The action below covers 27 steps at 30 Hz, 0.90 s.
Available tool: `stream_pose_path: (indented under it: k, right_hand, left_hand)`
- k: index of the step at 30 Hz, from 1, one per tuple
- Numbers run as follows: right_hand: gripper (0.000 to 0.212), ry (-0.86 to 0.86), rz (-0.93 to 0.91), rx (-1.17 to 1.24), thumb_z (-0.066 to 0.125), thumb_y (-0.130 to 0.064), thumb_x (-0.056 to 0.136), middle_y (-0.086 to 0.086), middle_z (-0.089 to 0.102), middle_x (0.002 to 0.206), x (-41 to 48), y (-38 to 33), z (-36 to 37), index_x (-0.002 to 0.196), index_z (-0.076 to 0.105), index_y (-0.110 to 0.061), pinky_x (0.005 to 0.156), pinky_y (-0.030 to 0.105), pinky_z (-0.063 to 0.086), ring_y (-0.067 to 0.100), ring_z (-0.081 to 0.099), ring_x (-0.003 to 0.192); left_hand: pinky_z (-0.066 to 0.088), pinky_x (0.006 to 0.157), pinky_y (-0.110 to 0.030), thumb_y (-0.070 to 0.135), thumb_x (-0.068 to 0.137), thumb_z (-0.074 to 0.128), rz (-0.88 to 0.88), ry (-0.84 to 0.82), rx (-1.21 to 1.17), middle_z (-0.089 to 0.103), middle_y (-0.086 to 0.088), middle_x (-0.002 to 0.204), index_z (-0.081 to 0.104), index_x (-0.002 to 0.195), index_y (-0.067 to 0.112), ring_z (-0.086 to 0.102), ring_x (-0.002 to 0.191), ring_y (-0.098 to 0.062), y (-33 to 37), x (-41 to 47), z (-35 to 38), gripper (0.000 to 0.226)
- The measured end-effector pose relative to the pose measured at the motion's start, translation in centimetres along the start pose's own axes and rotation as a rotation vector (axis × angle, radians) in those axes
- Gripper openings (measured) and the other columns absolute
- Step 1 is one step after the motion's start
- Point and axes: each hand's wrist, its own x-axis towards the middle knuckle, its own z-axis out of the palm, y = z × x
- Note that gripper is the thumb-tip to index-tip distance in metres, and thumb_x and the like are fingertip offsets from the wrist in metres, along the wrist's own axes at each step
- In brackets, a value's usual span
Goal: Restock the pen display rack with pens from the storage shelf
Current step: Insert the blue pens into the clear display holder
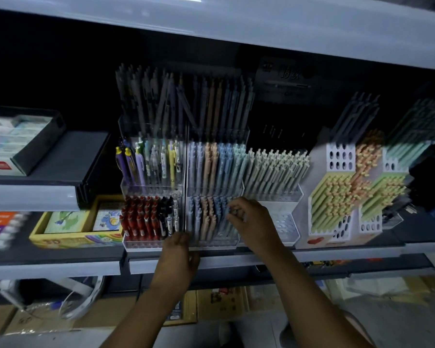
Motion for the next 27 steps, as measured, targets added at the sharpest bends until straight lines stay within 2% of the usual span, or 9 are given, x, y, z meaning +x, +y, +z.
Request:
stream_pose_path:
  k: [1,3,6,9,12,17,21,23,27]
  right_hand:
    - [0.017,-0.009,-0.017,-0.042,0.070,-0.019,0.095,0.000,0.057,0.098,0.1,0.1,0.2,0.111,0.068,-0.013,0.070,0.008,0.035,0.007,0.051,0.082]
    - [0.015,-0.013,-0.060,-0.113,0.069,-0.018,0.095,-0.001,0.053,0.101,0.2,0.5,0.7,0.108,0.068,-0.011,0.072,0.013,0.032,0.006,0.044,0.086]
    - [0.014,0.037,-0.108,-0.186,0.073,-0.015,0.092,0.004,0.056,0.108,0.2,1.4,1.5,0.102,0.068,-0.008,0.086,0.019,0.032,0.013,0.045,0.100]
    - [0.017,0.109,-0.128,-0.255,0.081,-0.013,0.085,0.007,0.056,0.108,0.1,2.0,2.0,0.097,0.070,-0.006,0.088,0.032,0.042,0.027,0.049,0.104]
    - [0.020,0.128,-0.129,-0.286,0.083,-0.015,0.082,0.008,0.054,0.108,0.2,1.7,2.2,0.096,0.071,-0.006,0.087,0.039,0.049,0.030,0.051,0.103]
    - [0.021,0.120,-0.113,-0.283,0.084,-0.015,0.081,0.006,0.053,0.106,0.4,1.5,2.2,0.094,0.071,-0.007,0.087,0.039,0.051,0.029,0.051,0.103]
    - [0.021,0.111,-0.112,-0.275,0.083,-0.016,0.082,0.005,0.054,0.105,0.4,1.5,2.1,0.096,0.072,-0.006,0.087,0.031,0.045,0.027,0.051,0.103]
    - [0.021,0.105,-0.125,-0.290,0.083,-0.017,0.082,0.005,0.054,0.105,0.5,1.4,1.9,0.097,0.072,-0.006,0.086,0.032,0.046,0.027,0.050,0.102]
    - [0.028,0.100,-0.129,-0.298,0.083,-0.020,0.083,0.006,0.055,0.108,0.4,1.4,1.4,0.104,0.071,-0.005,0.089,0.036,0.048,0.028,0.050,0.105]
  left_hand:
    - [0.036,0.111,-0.026,0.016,0.096,0.065,-0.003,-0.024,0.020,0.045,-0.005,0.148,0.051,0.146,0.012,0.042,0.136,-0.027,-0.2,-0.2,0.1,0.052]
    - [0.033,0.113,-0.024,0.017,0.097,0.064,0.010,-0.035,0.050,0.040,-0.005,0.152,0.048,0.149,0.012,0.039,0.139,-0.026,-0.6,-0.4,0.3,0.054]
    - [0.034,0.111,-0.021,0.018,0.098,0.062,0.028,-0.038,0.070,0.038,-0.003,0.152,0.048,0.149,0.012,0.038,0.138,-0.024,-1.0,-0.4,0.4,0.053]
    - [0.032,0.109,-0.019,0.018,0.099,0.060,0.043,-0.047,0.093,0.036,-0.001,0.152,0.048,0.149,0.011,0.038,0.137,-0.024,-1.3,-0.3,0.5,0.052]
    - [0.036,0.107,-0.020,0.017,0.098,0.060,0.050,-0.049,0.098,0.036,0.001,0.151,0.049,0.149,0.012,0.039,0.135,-0.024,-1.5,-0.1,0.5,0.052]
    - [0.041,0.108,-0.022,0.016,0.097,0.060,0.047,-0.057,0.098,0.035,0.004,0.151,0.050,0.148,0.015,0.042,0.134,-0.024,-1.7,0.1,0.5,0.052]
    - [0.048,0.106,-0.028,0.015,0.096,0.062,0.063,-0.060,0.083,0.038,0.004,0.149,0.053,0.145,0.014,0.046,0.131,-0.025,-1.7,0.2,0.3,0.050]
    - [0.048,0.108,-0.031,0.017,0.095,0.066,0.066,-0.086,0.078,0.040,0.003,0.147,0.055,0.145,0.013,0.049,0.131,-0.025,-1.8,0.5,0.0,0.051]
    - [0.045,0.105,-0.022,0.018,0.096,0.067,0.066,-0.123,0.063,0.049,-0.002,0.143,0.059,0.139,0.012,0.055,0.128,-0.024,-1.3,1.5,-1.2,0.045]
